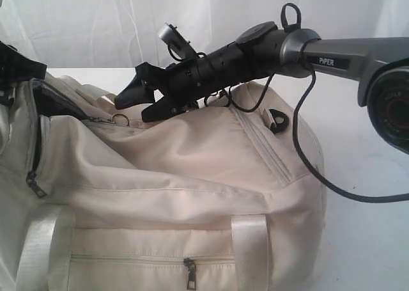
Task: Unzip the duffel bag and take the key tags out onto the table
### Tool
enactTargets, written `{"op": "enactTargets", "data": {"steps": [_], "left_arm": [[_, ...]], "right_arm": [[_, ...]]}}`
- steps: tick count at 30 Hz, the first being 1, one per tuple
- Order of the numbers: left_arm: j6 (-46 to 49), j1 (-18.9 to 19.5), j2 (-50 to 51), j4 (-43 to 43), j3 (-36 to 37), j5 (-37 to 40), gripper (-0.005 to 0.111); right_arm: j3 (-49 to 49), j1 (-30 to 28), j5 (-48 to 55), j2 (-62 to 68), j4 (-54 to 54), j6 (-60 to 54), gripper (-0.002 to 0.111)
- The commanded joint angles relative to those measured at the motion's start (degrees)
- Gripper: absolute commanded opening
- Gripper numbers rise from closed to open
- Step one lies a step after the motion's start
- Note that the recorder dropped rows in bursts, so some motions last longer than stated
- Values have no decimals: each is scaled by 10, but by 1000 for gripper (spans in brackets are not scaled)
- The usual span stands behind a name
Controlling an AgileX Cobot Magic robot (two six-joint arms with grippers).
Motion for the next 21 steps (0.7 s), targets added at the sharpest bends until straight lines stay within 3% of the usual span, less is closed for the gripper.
{"op": "enactTargets", "data": {"steps": [1,6,12,18,21], "left_arm": [[0,4,-9,-4,-4,-33,0],[0,4,-9,-4,-4,-33,0],[0,4,-9,-4,-4,-35,0],[0,4,-9,-4,-4,-36,0],[0,4,-9,-4,-4,-36,0]], "right_arm": [[0,17,8,11,0,-10,68],[0,21,7,26,39,-14,67],[0,27,13,38,122,-59,56],[0,27,21,38,115,-60,47],[0,27,43,38,97,-61,37]]}}
